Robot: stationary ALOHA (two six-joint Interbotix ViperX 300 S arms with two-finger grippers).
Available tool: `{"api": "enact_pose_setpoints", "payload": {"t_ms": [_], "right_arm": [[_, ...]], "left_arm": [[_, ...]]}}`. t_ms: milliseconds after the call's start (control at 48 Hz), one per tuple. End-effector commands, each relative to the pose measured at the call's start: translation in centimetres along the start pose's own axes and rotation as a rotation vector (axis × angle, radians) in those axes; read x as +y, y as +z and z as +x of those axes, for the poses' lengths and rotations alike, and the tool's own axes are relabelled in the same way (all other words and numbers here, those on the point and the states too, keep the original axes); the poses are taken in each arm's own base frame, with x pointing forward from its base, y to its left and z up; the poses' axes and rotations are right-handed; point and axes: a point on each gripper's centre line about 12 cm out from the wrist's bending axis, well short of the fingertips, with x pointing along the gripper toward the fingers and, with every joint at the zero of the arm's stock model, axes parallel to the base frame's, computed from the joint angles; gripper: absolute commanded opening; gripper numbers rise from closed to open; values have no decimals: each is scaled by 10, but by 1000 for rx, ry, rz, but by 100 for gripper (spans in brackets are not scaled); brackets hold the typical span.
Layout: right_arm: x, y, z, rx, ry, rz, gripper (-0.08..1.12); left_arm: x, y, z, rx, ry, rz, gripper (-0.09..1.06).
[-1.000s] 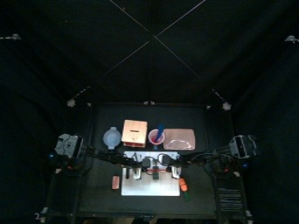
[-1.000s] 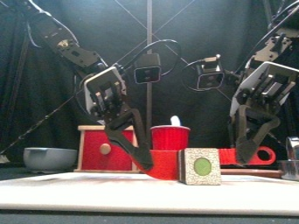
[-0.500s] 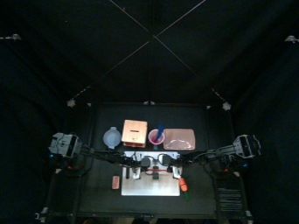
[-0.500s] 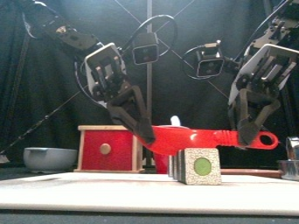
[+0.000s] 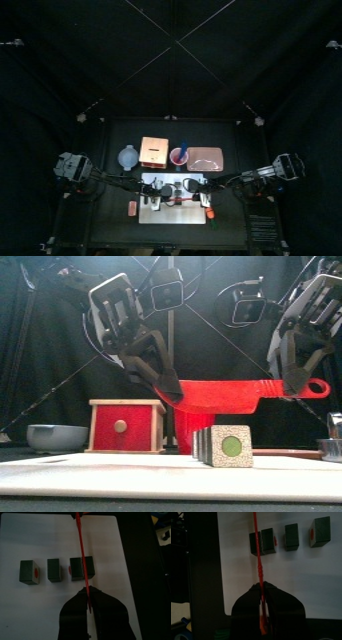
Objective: Place sushi on board then cut the sushi with the knife then place the pieces on the plate
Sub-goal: Cut the sushi into 4 pieces
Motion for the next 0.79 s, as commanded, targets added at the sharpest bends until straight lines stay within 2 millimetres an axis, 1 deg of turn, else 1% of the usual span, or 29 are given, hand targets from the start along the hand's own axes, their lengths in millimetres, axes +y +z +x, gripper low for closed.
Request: {"api": "enact_pose_setpoints", "payload": {"t_ms": [21,354,792], "right_arm": [[1,7,-4,-35,3,5,32],[-2,4,0,-21,-6,4,32],[-3,1,2,-13,-8,10,32]], "left_arm": [[-3,18,-2,-50,-8,-6,36],[1,11,7,-27,2,-9,36],[3,9,8,-20,5,-12,36]]}}
